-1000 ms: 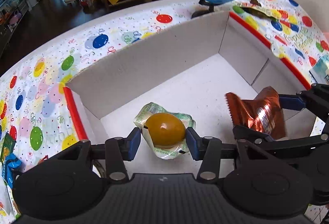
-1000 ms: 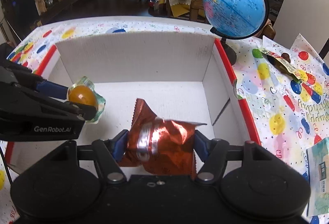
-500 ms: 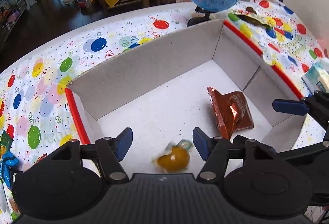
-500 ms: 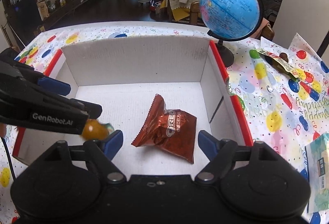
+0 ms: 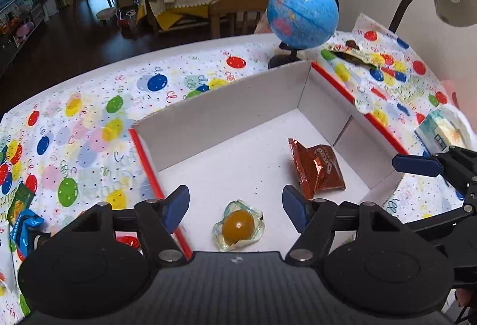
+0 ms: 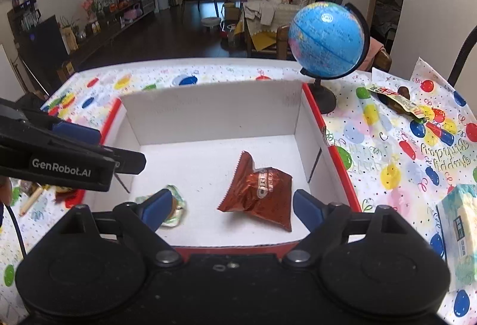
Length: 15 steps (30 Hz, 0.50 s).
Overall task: Organize snacks
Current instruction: 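Withdraw both grippers from the box back over the snack pile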
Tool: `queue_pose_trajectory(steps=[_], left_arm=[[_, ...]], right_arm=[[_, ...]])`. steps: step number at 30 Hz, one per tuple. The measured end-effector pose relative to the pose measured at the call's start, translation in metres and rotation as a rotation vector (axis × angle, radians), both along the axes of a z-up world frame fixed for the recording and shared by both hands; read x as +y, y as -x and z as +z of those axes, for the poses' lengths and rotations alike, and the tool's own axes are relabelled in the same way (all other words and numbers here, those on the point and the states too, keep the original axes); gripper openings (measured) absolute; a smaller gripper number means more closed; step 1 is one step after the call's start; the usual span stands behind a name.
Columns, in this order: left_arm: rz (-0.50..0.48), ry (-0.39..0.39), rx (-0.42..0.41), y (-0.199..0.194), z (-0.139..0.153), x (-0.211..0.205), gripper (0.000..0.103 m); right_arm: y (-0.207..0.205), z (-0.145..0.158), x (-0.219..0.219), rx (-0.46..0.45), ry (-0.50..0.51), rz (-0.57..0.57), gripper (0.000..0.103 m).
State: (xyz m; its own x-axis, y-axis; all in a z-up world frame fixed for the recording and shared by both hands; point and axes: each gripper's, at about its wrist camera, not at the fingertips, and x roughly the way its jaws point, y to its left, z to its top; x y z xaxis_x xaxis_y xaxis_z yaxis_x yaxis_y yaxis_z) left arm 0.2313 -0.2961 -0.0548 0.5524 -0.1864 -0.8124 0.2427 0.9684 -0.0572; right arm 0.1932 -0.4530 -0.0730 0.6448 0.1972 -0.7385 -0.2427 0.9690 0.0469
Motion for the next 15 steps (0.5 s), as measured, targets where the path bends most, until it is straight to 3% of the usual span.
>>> queue_pose_trajectory(steps=[15], left_arm=[[0.003,0.082,-0.110,0.056,0.045,0.065,0.076]], right_arm=[[0.049,0.045,0.036,-0.133,-0.099,-0.046,0.099]])
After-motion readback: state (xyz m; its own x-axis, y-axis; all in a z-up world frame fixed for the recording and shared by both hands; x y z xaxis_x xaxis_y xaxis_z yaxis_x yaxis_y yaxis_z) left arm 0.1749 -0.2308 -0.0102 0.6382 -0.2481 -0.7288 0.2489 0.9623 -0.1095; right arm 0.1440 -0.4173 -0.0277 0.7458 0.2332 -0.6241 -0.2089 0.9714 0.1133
